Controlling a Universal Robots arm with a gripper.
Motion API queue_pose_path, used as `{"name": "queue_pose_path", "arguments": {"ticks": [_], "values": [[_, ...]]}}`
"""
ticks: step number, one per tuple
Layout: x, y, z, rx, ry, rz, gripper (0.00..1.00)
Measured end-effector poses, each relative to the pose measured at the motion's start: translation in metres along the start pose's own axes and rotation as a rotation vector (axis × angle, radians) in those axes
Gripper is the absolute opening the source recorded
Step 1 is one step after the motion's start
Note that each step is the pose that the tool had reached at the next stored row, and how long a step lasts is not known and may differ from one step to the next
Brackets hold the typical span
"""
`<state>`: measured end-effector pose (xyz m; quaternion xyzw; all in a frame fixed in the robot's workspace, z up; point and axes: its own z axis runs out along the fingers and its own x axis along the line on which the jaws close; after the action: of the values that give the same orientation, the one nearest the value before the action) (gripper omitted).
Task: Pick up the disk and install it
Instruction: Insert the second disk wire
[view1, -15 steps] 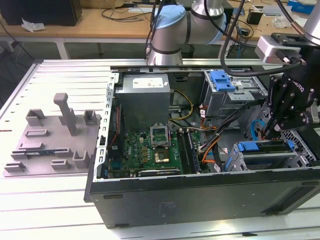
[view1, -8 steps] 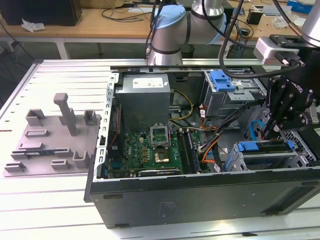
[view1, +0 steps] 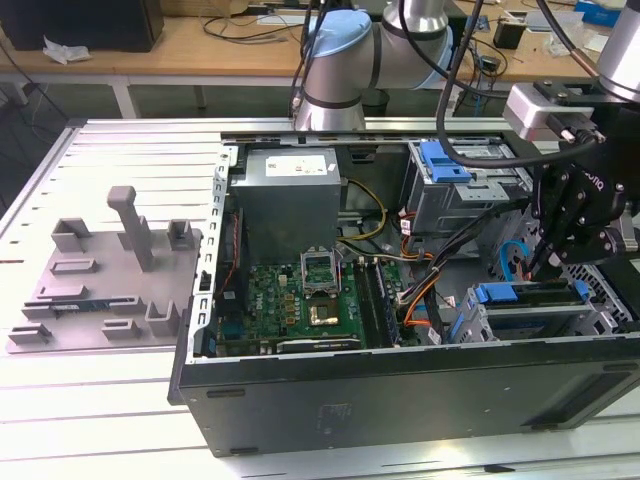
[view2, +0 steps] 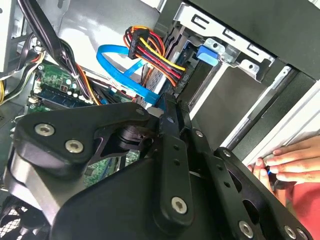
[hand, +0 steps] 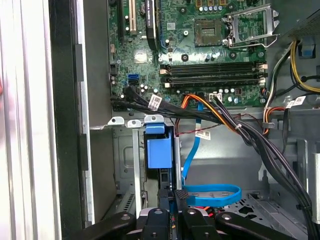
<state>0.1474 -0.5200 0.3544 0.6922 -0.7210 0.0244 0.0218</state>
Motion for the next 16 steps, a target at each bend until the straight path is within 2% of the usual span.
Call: {"name": "queue_pose_path", "arguments": {"ticks": [16], "values": [[0.0025, -0.0009, 0.0026, 0.0002, 0.0000, 0.000, 0.16]]}}
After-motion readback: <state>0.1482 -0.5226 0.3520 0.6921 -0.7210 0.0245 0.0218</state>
